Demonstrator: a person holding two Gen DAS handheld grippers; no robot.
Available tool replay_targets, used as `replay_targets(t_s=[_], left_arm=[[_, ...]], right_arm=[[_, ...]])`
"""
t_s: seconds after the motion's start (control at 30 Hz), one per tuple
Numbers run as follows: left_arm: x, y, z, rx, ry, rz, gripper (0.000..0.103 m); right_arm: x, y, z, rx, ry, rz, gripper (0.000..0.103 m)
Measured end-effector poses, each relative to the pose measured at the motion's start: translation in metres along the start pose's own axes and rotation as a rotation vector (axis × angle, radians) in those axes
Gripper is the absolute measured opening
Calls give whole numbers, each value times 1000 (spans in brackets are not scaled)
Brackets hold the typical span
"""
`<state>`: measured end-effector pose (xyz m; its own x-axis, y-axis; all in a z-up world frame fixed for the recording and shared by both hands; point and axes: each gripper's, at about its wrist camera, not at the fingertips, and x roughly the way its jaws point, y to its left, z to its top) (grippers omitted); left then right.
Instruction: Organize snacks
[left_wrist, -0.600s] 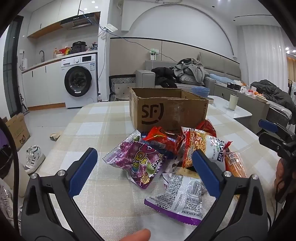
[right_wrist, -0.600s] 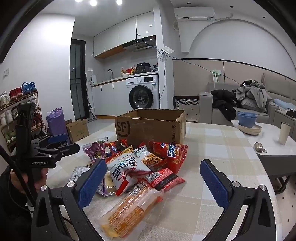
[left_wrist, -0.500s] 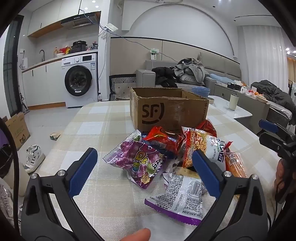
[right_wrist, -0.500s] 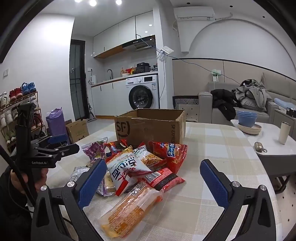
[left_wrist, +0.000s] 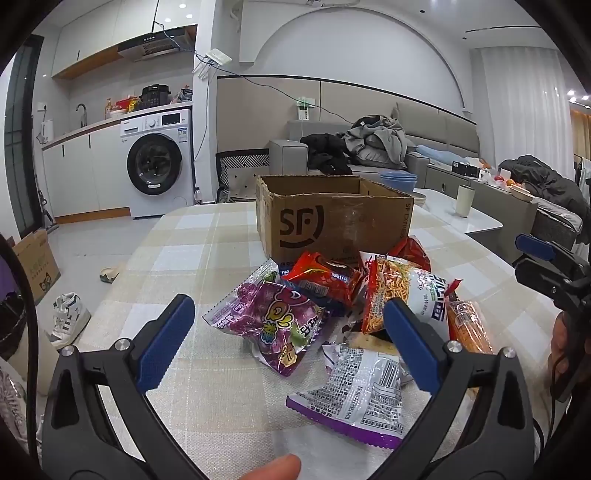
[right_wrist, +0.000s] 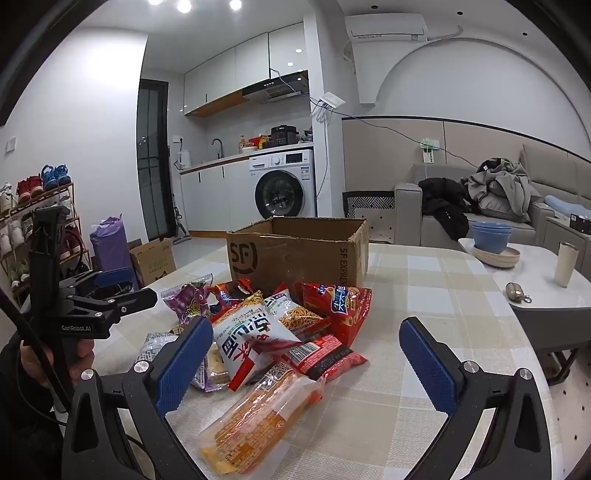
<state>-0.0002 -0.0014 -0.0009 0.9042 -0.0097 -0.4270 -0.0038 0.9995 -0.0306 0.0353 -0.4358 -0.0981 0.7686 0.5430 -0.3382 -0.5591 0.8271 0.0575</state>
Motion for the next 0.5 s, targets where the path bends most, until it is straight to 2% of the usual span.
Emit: replay_targets(t_s=[0.5], left_arm=[[1,4,1,-17,6,3,102]], right_arm=[[-5,-1,1,-2,3,-7,103]])
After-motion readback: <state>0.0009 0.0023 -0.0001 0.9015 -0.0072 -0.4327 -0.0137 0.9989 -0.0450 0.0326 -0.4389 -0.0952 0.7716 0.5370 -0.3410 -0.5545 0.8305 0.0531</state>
